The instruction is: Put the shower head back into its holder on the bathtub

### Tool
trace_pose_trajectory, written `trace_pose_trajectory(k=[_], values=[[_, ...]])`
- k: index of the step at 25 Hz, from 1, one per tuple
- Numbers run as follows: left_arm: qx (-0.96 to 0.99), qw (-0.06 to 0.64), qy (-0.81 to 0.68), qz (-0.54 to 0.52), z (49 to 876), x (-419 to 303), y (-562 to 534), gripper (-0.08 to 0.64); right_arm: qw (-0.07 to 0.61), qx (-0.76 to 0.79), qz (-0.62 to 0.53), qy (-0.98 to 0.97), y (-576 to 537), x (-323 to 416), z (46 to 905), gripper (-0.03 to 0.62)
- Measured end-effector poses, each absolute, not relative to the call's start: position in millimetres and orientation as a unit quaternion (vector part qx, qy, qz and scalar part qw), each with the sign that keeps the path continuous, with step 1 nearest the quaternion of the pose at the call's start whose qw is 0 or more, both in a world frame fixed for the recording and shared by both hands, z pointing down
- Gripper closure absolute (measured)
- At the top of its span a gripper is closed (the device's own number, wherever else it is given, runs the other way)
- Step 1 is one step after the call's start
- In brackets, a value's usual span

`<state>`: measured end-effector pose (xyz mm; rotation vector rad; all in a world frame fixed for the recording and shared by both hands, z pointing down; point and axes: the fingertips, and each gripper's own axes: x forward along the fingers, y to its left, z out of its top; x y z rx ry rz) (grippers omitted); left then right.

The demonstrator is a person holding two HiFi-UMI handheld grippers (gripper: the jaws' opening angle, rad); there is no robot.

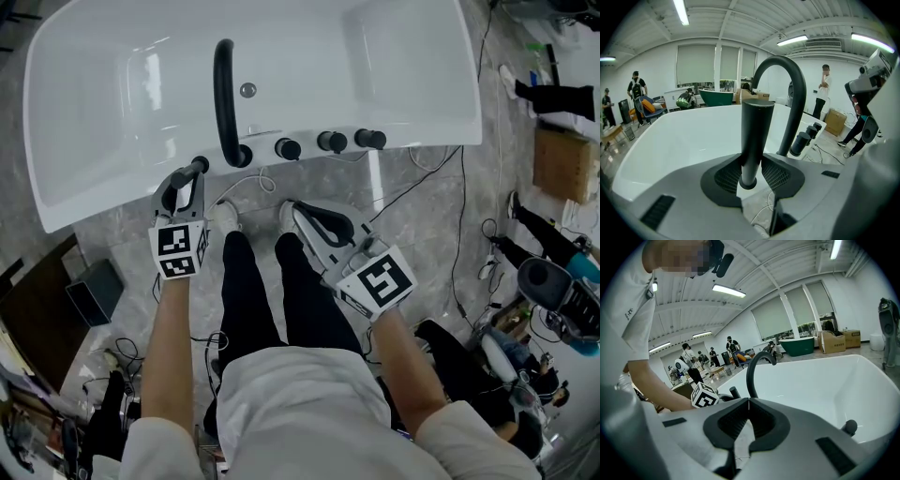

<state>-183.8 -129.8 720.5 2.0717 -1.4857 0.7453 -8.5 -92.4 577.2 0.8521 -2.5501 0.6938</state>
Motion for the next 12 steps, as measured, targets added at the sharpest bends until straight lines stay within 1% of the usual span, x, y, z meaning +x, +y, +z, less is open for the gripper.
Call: trace_pose_trajectory(k=[12], values=[[0.756, 0.243, -0.539, 0.281, 723, -184, -128, 0.422, 0.179, 0.293, 0.240, -0.908, -89, -18, 570, 0.575]])
